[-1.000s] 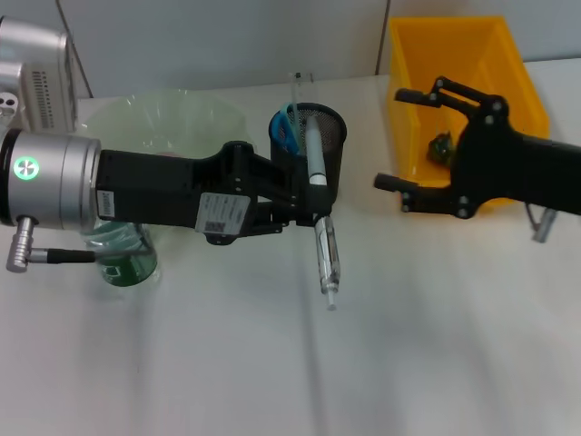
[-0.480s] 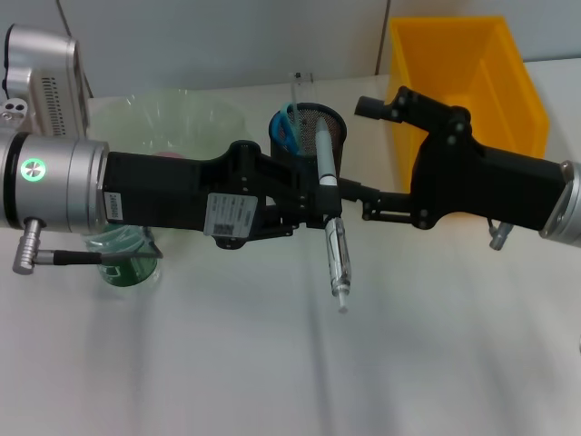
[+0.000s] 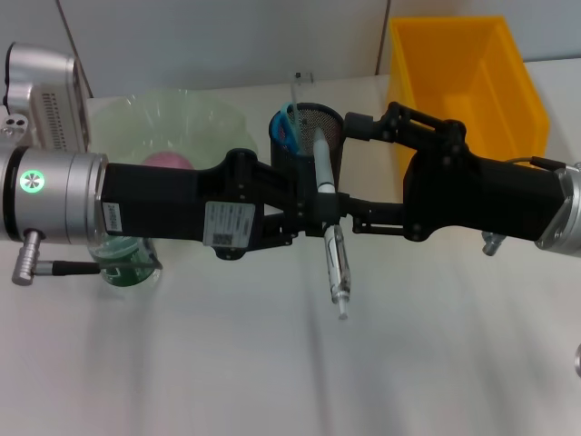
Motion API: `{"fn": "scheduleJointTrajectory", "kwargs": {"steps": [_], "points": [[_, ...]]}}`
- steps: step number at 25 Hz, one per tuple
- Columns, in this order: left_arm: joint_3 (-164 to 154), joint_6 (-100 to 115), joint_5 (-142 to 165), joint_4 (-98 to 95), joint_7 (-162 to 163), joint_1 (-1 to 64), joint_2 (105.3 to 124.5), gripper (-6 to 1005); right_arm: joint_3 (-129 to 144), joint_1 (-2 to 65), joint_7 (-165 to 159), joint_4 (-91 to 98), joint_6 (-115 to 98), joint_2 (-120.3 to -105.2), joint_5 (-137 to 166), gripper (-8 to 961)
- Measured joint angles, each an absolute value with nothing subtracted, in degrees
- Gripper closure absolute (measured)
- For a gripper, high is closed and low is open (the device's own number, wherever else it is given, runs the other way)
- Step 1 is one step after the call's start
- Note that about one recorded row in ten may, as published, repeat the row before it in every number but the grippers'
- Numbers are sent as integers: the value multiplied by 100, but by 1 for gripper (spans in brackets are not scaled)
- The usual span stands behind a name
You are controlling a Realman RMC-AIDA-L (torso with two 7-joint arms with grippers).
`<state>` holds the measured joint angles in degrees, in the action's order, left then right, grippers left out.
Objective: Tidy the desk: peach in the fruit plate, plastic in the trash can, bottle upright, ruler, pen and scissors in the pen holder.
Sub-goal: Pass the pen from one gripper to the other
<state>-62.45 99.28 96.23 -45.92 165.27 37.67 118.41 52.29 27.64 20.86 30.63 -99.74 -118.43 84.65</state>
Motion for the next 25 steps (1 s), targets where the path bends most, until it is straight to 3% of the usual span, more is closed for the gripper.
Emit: {"fn": "scheduleJointTrajectory", "kwargs": {"steps": [25], "points": [[-6346, 10084, 9668, -4569, 16514, 3715, 11825, 866, 5442, 2866, 3256, 2771, -10225, -11763, 8502, 155]]}}
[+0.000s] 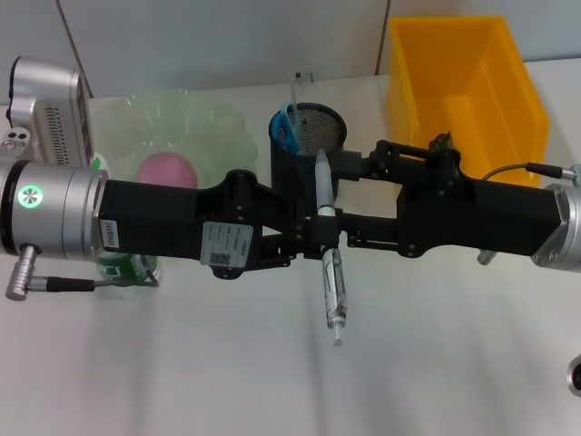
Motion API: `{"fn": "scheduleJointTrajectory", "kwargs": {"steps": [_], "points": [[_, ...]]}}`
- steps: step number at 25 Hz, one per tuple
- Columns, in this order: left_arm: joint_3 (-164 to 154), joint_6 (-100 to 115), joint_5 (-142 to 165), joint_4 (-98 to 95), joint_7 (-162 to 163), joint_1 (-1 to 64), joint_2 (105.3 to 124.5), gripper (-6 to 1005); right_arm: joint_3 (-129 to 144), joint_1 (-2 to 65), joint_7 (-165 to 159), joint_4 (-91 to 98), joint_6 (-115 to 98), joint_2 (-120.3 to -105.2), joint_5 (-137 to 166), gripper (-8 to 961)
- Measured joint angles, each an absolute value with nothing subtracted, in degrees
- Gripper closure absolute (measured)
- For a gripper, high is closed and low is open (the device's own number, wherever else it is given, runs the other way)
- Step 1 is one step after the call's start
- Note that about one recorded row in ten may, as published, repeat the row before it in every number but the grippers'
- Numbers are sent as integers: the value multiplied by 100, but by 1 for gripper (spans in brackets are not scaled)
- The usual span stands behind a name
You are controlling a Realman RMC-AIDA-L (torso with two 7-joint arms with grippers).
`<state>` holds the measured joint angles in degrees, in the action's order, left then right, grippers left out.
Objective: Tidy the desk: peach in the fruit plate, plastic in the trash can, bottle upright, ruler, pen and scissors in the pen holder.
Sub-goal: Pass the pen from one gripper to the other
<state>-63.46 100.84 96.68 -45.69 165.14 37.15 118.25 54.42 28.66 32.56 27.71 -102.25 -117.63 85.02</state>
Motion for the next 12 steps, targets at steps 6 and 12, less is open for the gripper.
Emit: {"fn": "scheduleJointTrajectory", "kwargs": {"steps": [6, 12], "points": [[-6346, 10095, 9668, -4561, 16514, 3729, 11828, 866, 5437, 2908, 3271, 2727, -10237, -11759, 8482, 253], [-6346, 10098, 9668, -4561, 16514, 3728, 11827, 867, 5428, 2951, 3276, 2653, -10237, -11738, 8485, 411]]}}
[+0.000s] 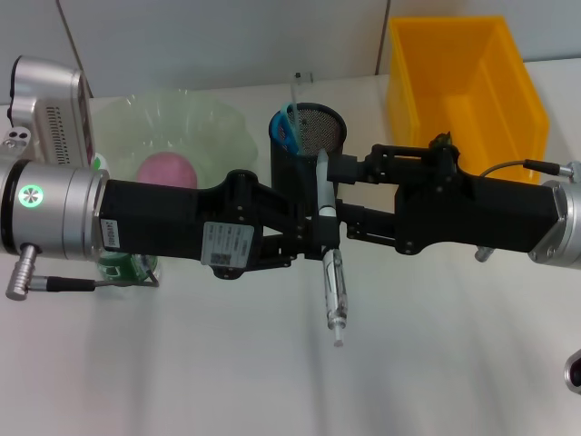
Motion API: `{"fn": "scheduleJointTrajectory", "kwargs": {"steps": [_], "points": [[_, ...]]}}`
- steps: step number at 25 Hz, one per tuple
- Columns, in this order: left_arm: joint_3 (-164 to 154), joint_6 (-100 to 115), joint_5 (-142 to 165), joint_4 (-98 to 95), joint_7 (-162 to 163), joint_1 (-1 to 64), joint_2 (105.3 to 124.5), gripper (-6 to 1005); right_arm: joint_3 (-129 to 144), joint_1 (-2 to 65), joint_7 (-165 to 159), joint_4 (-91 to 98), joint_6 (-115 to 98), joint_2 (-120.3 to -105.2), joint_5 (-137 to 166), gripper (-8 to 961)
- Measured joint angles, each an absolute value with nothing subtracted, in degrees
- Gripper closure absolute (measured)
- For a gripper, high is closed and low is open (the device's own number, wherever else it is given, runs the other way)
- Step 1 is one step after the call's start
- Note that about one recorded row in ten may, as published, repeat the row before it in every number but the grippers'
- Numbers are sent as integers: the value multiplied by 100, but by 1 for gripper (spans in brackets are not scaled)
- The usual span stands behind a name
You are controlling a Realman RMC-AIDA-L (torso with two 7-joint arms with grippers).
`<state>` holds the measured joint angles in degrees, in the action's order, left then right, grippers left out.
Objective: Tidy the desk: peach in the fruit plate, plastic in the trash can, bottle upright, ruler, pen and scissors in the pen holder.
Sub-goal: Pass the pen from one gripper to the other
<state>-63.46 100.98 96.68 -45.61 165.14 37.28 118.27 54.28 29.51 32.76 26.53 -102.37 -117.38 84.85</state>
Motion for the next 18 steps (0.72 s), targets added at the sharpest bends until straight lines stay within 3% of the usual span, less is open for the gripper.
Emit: {"fn": "scheduleJointTrajectory", "kwargs": {"steps": [18], "points": [[-6345, 10138, 9652, -4586, 16505, 3751, 11812, 867, 5408, 3021, 3594, 2374, -10334, -11686, 8502, 567]]}}
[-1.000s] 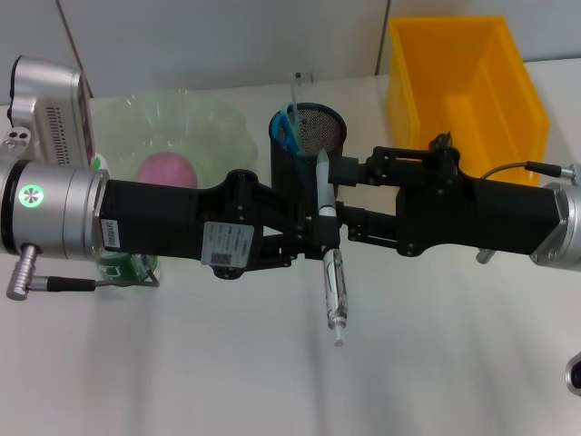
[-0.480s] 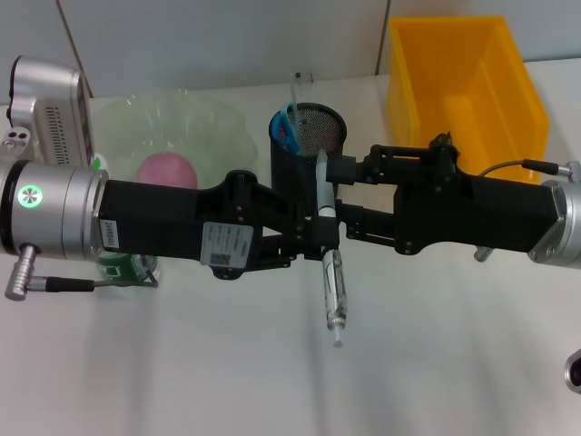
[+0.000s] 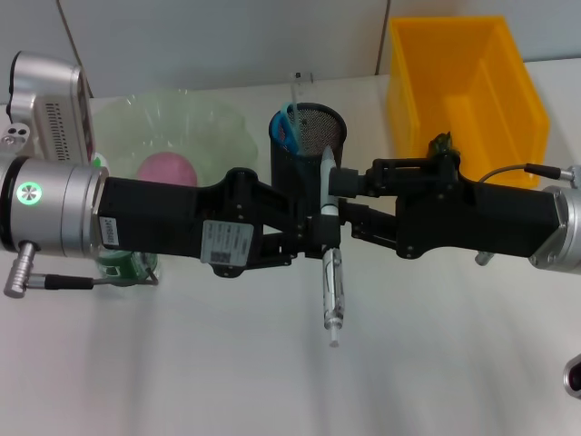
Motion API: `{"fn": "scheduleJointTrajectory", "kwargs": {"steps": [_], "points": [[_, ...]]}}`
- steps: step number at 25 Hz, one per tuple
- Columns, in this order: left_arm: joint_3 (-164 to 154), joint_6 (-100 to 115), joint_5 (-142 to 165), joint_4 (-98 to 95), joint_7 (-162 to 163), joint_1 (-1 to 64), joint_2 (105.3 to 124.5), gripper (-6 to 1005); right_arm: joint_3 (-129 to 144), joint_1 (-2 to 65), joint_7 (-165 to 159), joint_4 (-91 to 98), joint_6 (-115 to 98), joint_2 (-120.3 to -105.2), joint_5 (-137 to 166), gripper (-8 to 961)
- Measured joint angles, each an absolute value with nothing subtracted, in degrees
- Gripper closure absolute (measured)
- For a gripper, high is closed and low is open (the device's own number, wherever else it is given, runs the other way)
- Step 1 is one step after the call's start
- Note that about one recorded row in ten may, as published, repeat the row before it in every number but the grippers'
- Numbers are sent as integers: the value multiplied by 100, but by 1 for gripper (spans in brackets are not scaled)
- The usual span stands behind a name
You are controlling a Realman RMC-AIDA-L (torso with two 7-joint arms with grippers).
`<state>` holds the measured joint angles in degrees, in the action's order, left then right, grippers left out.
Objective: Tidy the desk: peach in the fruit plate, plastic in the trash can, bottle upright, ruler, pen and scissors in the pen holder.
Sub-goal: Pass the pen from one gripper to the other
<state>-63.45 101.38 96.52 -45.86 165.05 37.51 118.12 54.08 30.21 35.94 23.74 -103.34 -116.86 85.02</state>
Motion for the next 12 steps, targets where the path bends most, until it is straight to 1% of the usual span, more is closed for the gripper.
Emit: {"fn": "scheduleJointTrajectory", "kwargs": {"steps": [9, 12], "points": [[-6351, 10150, 9628, -4607, 16497, 3762, 11819, 867, 5431, 3056, 3595, 2372, -10342, -11669, 8484, 662], [-6361, 10152, 9626, -4608, 16497, 3765, 11820, 867, 5432, 3067, 3596, 2373, -10344, -11669, 8502, 672]]}}
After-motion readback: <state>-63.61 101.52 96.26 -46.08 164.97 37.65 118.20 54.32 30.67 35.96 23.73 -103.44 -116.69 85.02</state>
